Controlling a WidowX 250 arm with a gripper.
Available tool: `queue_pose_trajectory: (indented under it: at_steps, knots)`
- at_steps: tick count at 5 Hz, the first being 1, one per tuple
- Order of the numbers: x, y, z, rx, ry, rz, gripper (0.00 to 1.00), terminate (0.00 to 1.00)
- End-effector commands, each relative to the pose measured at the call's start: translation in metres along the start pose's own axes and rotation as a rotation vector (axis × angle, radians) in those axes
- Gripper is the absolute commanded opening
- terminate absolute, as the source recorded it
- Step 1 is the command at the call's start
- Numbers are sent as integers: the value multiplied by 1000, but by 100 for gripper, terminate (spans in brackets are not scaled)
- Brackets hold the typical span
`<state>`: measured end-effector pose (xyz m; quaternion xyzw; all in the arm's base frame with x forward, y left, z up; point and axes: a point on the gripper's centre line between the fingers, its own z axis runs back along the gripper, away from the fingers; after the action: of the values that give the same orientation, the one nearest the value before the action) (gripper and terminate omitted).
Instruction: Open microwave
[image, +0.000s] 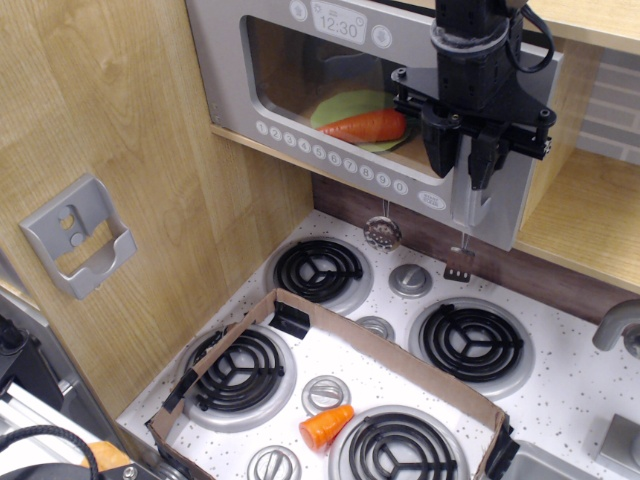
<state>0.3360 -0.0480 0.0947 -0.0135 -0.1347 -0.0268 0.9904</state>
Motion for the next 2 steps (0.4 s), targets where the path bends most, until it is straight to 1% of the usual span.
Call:
queue_pose_trajectory:
  at_steps: [1, 2]
  knots:
    - [-1, -1, 24, 22, -14, 71, 100, 0]
    - [-10, -7, 27, 37, 18, 109, 100, 0]
